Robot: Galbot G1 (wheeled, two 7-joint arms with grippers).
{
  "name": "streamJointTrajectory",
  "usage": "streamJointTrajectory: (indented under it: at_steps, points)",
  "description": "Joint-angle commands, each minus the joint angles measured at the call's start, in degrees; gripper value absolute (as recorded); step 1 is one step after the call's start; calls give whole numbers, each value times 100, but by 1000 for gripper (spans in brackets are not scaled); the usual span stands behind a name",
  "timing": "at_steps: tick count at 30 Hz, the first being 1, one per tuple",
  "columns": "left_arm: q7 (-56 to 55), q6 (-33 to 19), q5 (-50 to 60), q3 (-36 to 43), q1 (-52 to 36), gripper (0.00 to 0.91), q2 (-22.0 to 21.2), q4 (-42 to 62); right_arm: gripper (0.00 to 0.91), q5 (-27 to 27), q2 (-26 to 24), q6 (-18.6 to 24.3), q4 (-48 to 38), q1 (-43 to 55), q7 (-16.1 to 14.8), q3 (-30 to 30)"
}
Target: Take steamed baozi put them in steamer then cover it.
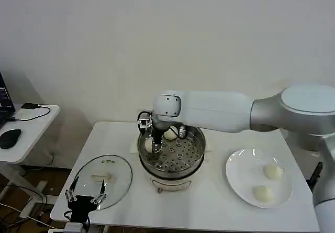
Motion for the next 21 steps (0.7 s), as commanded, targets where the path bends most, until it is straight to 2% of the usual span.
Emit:
streamJointTrajectory:
  at_steps: [1,11,12,13,21]
  points:
    - [2,2,-2,4,-2,907,3,-4,665,-62,202,-80,-210,-111,34,-38]
    - [2,4,-5,26,-31,907,-6,4,675,-139,224,-78,-220,-184,60,-39]
    - [3,6,-7,29,-31,907,-6,4,846,-150,223,-77,-227,-181,58,-37]
    - [2,5,-5,29,-33,907,-7,6,907,-194,221,-77,-234,-178,46,-43]
    - [-1,7,-6,34,-19,907,-16,-25,907,-297,28,-78,-113,-70,71,-28]
